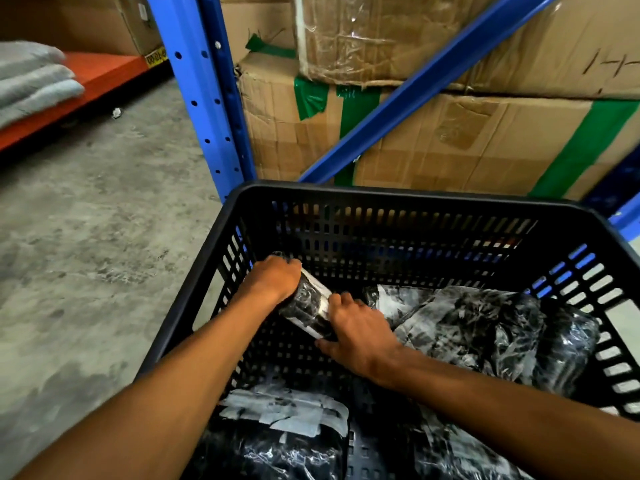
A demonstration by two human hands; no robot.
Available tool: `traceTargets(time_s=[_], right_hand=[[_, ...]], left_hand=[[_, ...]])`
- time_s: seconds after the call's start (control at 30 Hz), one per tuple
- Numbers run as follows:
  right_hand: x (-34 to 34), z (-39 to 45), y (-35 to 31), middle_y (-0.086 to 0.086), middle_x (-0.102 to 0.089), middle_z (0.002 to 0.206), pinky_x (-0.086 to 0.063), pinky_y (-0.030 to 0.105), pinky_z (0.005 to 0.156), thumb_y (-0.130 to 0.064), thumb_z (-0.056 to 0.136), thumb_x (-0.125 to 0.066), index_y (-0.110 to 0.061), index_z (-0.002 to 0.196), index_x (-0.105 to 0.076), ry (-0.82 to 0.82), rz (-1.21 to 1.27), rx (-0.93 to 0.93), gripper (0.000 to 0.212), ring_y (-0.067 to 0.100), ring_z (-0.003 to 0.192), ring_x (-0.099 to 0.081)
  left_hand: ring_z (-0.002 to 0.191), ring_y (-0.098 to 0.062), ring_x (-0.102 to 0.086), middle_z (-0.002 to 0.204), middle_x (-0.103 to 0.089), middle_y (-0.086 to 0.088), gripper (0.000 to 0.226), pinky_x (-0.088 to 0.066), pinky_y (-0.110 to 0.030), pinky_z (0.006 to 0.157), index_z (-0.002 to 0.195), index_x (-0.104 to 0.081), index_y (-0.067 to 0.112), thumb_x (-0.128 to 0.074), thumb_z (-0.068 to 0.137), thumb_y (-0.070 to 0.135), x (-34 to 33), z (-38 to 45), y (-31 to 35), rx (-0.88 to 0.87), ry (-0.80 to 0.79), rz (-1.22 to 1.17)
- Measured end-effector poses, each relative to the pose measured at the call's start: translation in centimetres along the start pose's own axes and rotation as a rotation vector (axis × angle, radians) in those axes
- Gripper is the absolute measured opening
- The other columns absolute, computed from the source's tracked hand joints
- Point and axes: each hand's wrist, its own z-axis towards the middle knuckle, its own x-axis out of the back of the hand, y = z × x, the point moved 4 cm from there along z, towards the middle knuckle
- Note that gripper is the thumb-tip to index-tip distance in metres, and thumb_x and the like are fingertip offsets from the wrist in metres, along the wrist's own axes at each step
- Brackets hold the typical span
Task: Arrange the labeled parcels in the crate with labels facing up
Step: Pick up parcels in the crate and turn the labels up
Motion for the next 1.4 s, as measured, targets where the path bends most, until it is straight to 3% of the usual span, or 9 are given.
traceTargets(time_s=[0.17, 0.33, 0.5, 0.73, 1.0, 1.13, 1.23, 1.3, 1.4], right_hand=[[-0.4, 0.8, -1.9, 0.015, -0.046, 0.125, -0.051, 0.042, 0.079, -0.050, 0.081, -0.064, -0.002, 0.127, -0.041, -0.014, -0.138, 0.163, 0.070, 0.033, 0.110, -0.053], [-2.4, 0.8, 0.9, 0.018, -0.029, 0.148, -0.041, 0.045, 0.102, -0.050, 0.078, -0.068, -0.012, 0.146, -0.021, -0.265, -0.267, 0.257, 0.091, 0.036, 0.130, -0.039], [-4.9, 0.4, 1.7, 0.019, -0.041, 0.140, -0.034, 0.048, 0.108, -0.059, 0.077, -0.064, -0.008, 0.145, -0.019, -0.309, -0.308, 0.240, 0.096, 0.036, 0.126, -0.043], [-4.8, 1.7, 1.1, 0.012, -0.038, 0.138, -0.031, 0.043, 0.110, -0.062, 0.062, -0.075, -0.023, 0.147, -0.010, -0.244, 0.146, 0.076, 0.114, 0.030, 0.125, -0.041], [-4.5, 6.0, 3.6, 0.006, -0.040, 0.148, -0.038, 0.044, 0.110, -0.035, 0.069, -0.072, -0.018, 0.146, -0.028, -0.318, 0.533, -0.231, 0.090, 0.026, 0.133, -0.042], [-4.0, 7.0, 3.9, 0.009, -0.056, 0.127, -0.045, 0.025, 0.085, -0.017, 0.078, -0.071, -0.009, 0.134, -0.048, -0.261, 0.669, -0.321, 0.061, 0.020, 0.110, -0.055], [-3.5, 6.7, 5.2, 0.006, -0.057, 0.111, -0.049, 0.027, 0.090, -0.007, 0.077, -0.074, -0.007, 0.122, -0.056, -0.153, 0.819, -0.390, 0.049, 0.015, 0.096, -0.053], [-2.8, 6.2, 5.5, 0.006, -0.058, 0.120, -0.047, 0.031, 0.098, -0.011, 0.075, -0.077, -0.010, 0.122, -0.056, -0.120, 0.765, -0.369, 0.051, 0.017, 0.105, -0.056], [-2.1, 4.5, 4.1, 0.010, -0.044, 0.142, -0.031, 0.041, 0.114, -0.039, 0.074, -0.076, -0.018, 0.141, -0.038, -0.252, 0.249, -0.114, 0.080, 0.028, 0.130, -0.043]], left_hand=[[0.126, -0.036, -0.050, 0.143, -0.048, -0.022, 0.050, -0.043, -0.037, 0.102, 0.135, -0.049, 0.001, -0.042, 0.094, 0.029, 1.0, 0.1, 0.6, -0.123, -0.054, 0.330], [0.121, -0.029, -0.055, 0.136, -0.052, -0.010, 0.045, -0.047, -0.035, 0.095, 0.132, -0.052, 0.010, -0.054, 0.088, 0.020, -0.1, -1.5, 1.1, -0.278, -0.093, 0.713], [0.121, -0.025, -0.055, 0.131, -0.058, -0.006, 0.055, -0.045, -0.034, 0.099, 0.124, -0.058, 0.011, -0.069, 0.079, 0.041, -1.9, -2.1, -0.2, -0.292, -0.180, 1.043], [0.134, -0.029, -0.038, 0.143, -0.044, -0.011, 0.075, -0.039, -0.035, 0.109, 0.133, -0.050, 0.009, -0.081, 0.070, 0.039, -2.3, -1.1, -0.9, -0.262, -0.176, 0.860], [0.139, -0.030, -0.033, 0.151, -0.032, -0.014, 0.072, -0.035, -0.035, 0.113, 0.133, -0.048, 0.006, -0.080, 0.073, 0.032, -2.0, -1.7, -2.2, -0.275, -0.181, 0.714], [0.128, -0.025, -0.048, 0.148, -0.037, -0.015, 0.081, -0.045, -0.024, 0.102, 0.144, -0.031, -0.001, -0.077, 0.078, 0.013, -2.4, -1.5, -2.9, -0.259, -0.239, 0.676], [0.137, -0.025, -0.039, 0.153, -0.029, -0.015, 0.077, -0.038, -0.023, 0.108, 0.147, -0.028, 0.001, -0.070, 0.082, 0.004, -3.1, -1.2, -3.0, -0.260, -0.274, 0.741], [0.136, -0.029, -0.037, 0.149, -0.032, -0.016, 0.069, -0.038, -0.030, 0.110, 0.144, -0.036, 0.005, -0.067, 0.083, 0.006, -3.1, -0.7, -2.3, -0.312, -0.226, 0.834], [0.132, -0.030, -0.042, 0.146, -0.039, -0.016, 0.075, -0.040, -0.034, 0.107, 0.141, -0.040, 0.008, -0.077, 0.077, 0.022, -3.9, -0.4, -1.9, -0.347, -0.302, 1.017]])
